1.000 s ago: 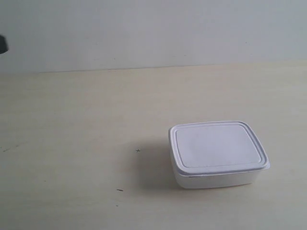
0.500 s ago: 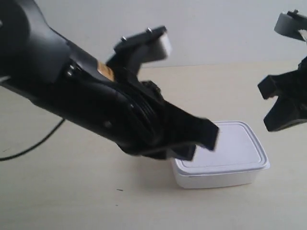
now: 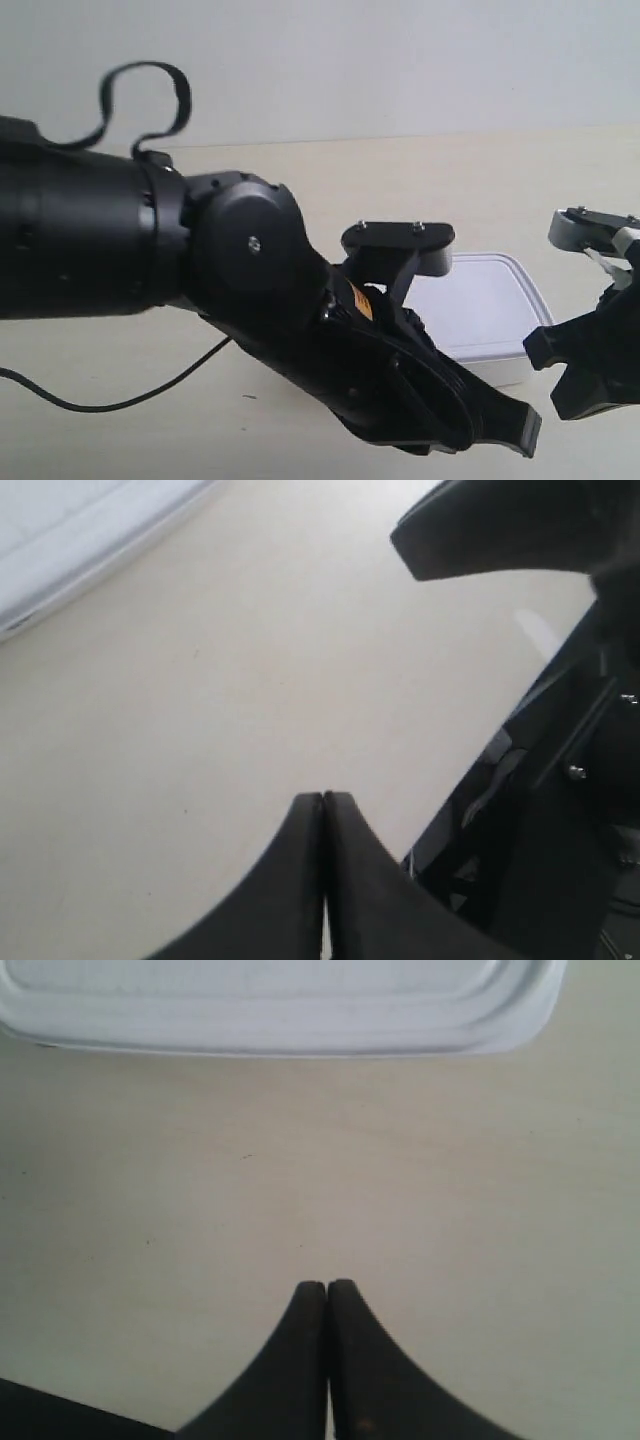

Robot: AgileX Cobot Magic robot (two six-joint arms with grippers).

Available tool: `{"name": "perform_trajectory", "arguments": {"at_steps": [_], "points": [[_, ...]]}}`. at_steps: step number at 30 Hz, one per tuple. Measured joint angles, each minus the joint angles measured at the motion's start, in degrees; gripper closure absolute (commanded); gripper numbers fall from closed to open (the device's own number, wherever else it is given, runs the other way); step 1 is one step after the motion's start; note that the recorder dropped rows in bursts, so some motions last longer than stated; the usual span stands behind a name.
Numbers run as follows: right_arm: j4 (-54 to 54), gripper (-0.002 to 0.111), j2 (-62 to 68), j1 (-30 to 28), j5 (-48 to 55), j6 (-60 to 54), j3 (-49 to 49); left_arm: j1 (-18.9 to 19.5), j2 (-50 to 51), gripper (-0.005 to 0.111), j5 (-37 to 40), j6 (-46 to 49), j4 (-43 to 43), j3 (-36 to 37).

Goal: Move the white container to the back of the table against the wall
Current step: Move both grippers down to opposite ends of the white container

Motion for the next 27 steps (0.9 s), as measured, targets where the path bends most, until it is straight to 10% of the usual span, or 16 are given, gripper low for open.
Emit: {"name": "perform_trajectory", "arguments": {"at_steps": [27], "points": [[6.11,0.108,14.71,0.0,-13.6,-6.11,0.24,3.3,13.23,0.107,-13.48,0.0,-0.1,0.0]]}}
